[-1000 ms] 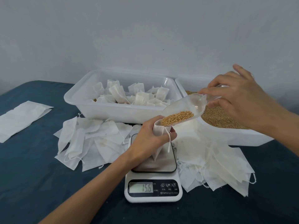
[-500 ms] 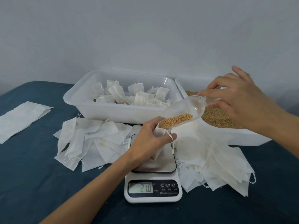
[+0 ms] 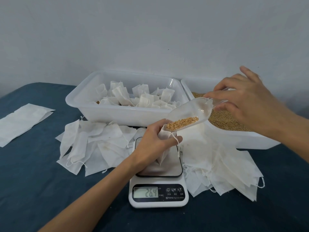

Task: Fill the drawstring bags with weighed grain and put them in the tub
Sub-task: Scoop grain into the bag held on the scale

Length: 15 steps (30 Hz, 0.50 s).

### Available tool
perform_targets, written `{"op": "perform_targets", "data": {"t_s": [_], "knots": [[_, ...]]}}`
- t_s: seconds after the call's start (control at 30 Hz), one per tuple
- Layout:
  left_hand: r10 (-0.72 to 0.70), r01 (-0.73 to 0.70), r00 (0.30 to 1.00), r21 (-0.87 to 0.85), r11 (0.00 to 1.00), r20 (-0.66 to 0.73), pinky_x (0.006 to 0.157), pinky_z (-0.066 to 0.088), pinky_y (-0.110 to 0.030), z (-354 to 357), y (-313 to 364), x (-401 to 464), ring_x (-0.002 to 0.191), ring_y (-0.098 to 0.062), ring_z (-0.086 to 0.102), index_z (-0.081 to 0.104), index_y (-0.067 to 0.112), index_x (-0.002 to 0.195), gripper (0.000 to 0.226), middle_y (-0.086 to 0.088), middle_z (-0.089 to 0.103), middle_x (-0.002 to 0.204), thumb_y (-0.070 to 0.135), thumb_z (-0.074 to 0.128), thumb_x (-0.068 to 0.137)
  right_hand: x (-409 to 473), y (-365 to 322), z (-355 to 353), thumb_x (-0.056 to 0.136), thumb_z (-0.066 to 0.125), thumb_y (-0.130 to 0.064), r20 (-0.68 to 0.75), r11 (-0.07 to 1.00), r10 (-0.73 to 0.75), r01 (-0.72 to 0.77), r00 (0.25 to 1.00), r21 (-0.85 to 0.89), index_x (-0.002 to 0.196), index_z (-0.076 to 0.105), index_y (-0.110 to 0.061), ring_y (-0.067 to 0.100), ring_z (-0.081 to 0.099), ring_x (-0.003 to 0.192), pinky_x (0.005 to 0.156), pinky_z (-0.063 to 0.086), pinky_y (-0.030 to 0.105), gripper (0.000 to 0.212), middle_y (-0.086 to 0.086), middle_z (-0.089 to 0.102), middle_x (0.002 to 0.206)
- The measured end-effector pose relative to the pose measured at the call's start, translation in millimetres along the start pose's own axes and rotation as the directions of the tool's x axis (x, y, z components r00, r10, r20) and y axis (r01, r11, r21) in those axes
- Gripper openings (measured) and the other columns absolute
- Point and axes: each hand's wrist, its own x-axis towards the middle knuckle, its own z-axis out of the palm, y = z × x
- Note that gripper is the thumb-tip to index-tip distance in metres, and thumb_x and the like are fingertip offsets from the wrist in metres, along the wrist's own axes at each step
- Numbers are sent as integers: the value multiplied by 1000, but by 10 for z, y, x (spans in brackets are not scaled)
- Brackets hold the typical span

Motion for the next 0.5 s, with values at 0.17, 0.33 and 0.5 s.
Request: {"op": "perform_targets", "data": {"t_s": [0.17,0.33,0.5], "knots": [[-7,7,1000,-5,1000,-6,73,50,-15,-2,5,2,78,-4,66,71,20,103,19,15,73,87,9,80,90,-4,2,13,80,79,-1,-6,1000,-9,9,1000,-8,115,76,-12,40,64,97,118,20,63,36,13,68,99],[1,-1,1000,-19,1000,1,75,51,-17,-6,11,-2,81,-5,67,72,21,102,18,10,75,91,9,80,90,1,21,19,80,80,-2,-16,1000,-17,17,1000,-18,115,76,-12,39,64,98,118,20,63,37,13,68,100],[-12,12,1000,-25,1000,-6,76,52,-18,-4,13,-3,86,-7,68,72,22,103,19,4,77,100,11,81,90,1,24,26,80,80,-2,-17,1000,-21,21,1000,-19,116,76,-11,40,64,99,119,19,62,37,13,68,101]]}}
